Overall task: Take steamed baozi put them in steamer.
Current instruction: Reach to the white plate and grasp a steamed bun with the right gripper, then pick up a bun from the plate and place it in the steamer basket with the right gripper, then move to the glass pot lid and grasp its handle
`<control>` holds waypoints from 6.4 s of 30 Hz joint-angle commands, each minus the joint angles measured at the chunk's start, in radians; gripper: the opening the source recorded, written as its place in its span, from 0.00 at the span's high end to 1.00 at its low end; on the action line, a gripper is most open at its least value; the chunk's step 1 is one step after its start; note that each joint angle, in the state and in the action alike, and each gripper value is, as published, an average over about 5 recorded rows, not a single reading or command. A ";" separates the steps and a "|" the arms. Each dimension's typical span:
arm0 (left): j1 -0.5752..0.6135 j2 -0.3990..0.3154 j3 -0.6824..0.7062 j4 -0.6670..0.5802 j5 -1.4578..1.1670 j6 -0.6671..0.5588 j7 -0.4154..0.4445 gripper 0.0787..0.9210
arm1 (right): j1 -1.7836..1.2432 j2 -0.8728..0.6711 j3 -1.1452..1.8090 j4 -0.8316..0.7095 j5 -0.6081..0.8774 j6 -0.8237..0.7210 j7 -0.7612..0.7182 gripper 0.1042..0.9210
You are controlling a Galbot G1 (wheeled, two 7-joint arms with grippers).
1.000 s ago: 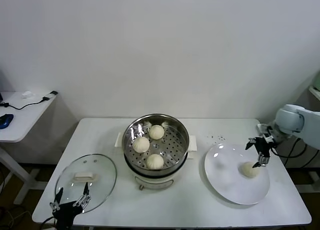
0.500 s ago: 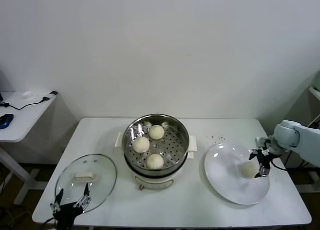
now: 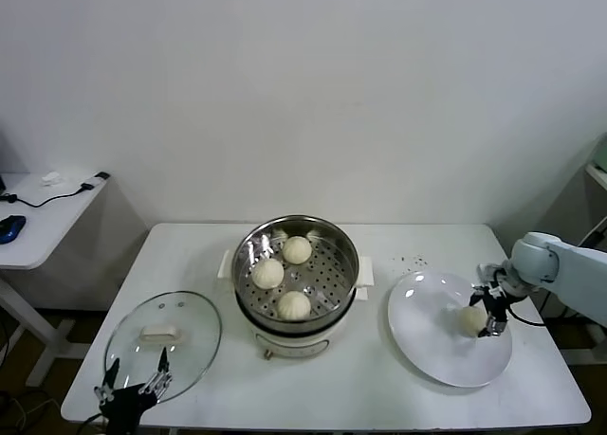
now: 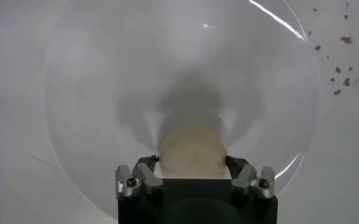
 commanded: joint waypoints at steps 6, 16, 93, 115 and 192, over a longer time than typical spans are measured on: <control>-0.004 0.001 0.004 -0.001 0.001 0.003 0.001 0.12 | 0.261 0.011 -0.149 0.074 0.069 0.009 -0.048 0.28; -0.008 0.003 0.014 -0.012 -0.001 0.008 0.003 0.12 | 0.885 0.198 -0.493 0.216 0.451 0.009 -0.113 0.29; -0.020 0.021 0.003 -0.026 -0.018 0.032 0.014 0.12 | 0.493 0.183 0.119 0.167 0.835 -0.132 0.337 0.12; -0.058 0.109 -0.038 -0.028 -0.022 -0.010 0.010 0.12 | -1.410 -0.055 2.003 0.511 0.532 0.049 0.853 0.12; -0.394 0.218 0.017 0.673 1.501 -0.189 -0.312 0.12 | -1.999 0.635 2.127 0.613 0.226 0.507 0.751 0.12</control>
